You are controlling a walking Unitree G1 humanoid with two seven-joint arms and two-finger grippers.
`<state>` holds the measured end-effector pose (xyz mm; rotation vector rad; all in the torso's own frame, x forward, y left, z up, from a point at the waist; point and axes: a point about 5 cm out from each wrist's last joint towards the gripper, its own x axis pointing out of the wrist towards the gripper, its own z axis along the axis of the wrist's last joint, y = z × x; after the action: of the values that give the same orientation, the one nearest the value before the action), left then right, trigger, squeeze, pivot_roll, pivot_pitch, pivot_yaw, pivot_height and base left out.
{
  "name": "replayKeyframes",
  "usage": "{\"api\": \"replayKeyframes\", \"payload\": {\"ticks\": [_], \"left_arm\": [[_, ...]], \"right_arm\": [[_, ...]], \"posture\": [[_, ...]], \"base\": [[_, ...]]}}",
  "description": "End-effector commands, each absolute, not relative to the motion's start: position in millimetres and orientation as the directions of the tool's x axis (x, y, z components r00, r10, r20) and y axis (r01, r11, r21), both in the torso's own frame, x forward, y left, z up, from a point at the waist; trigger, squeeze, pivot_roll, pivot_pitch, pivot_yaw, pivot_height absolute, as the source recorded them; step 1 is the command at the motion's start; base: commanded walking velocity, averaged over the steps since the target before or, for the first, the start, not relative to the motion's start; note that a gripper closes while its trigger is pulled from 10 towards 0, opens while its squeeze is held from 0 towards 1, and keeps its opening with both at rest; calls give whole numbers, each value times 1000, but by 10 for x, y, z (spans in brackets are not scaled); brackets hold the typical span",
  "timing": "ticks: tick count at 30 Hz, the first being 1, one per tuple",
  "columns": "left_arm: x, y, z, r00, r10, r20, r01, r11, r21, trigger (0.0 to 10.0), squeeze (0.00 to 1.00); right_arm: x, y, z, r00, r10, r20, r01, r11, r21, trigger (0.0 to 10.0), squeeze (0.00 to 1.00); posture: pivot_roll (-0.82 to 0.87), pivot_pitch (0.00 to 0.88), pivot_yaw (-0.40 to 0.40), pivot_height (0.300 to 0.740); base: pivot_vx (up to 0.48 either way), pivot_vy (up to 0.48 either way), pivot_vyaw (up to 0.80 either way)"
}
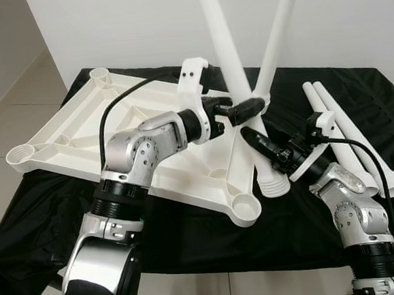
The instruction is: Building children table
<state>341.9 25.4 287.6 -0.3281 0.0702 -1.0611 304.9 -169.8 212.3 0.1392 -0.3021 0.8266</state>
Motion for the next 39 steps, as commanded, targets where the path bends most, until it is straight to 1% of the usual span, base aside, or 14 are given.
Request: {"api": "replayKeyframes", "payload": {"ticks": [1,12,13,14,15,16,17,22,24,31,37,38,39], "left_arm": [[3406,225,2948,408,-902,142,883,351,-311,10000,0],[3495,224,3078,441,-883,161,864,370,-342,10000,0],[3502,223,3087,443,-882,162,862,370,-345,7569,0],[3508,223,3091,444,-881,163,862,369,-348,7569,0],[3512,224,3096,446,-880,165,860,370,-351,2353,0],[3512,224,3096,446,-880,165,860,370,-351,2353,0],[3517,227,3106,448,-878,167,859,370,-354,0,0],[3510,219,3135,440,-881,173,862,361,-356,0,0],[3484,198,3131,426,-888,173,869,349,-350,0,0],[3470,170,3107,421,-891,167,870,345,-351,0,0],[3454,149,3115,413,-897,157,882,350,-317,0,0],[3444,142,3126,410,-899,154,888,355,-291,3725,0],[3419,128,3147,403,-903,150,899,360,-250,10000,0]], "right_arm": [[3011,-1688,2148,614,720,324,-758,652,-14,10000,0],[3004,-1666,2126,608,731,311,-762,646,-29,10000,0],[3003,-1667,2125,608,731,310,-762,647,-31,10000,0],[3003,-1667,2124,609,731,310,-761,648,-31,10000,0],[3002,-1669,2126,609,730,311,-760,649,-34,10000,0],[3002,-1669,2126,609,730,311,-760,649,-34,10000,0],[3007,-1676,2130,614,725,312,-754,655,-40,10000,0],[3023,-1694,2145,625,712,320,-742,669,-39,10000,0],[3026,-1696,2155,627,708,324,-739,673,-39,10000,0],[3030,-1695,2157,630,704,326,-736,676,-37,10000,0],[3060,-1702,2129,657,696,289,-725,689,-10,10000,0],[3071,-1703,2111,664,698,268,-726,688,7,10000,0],[3086,-1711,2098,673,697,249,-723,690,23,10000,714]], "posture": [[-92,53,0,740],[-90,58,0,740],[-90,58,0,740],[-89,59,0,740],[-89,60,0,740],[-89,60,0,740],[-88,63,1,740],[-89,66,2,740],[-90,67,3,740],[-88,69,3,740],[-85,71,4,740],[-85,72,5,740],[-85,72,4,740]], "base": [[0,0,0],[0,0,0],[0,0,0],[0,0,0],[0,0,0],[0,0,0],[0,0,0],[0,0,0],[0,0,0],[0,0,0],[0,0,0],[0,0,0],[0,0,0]]}}
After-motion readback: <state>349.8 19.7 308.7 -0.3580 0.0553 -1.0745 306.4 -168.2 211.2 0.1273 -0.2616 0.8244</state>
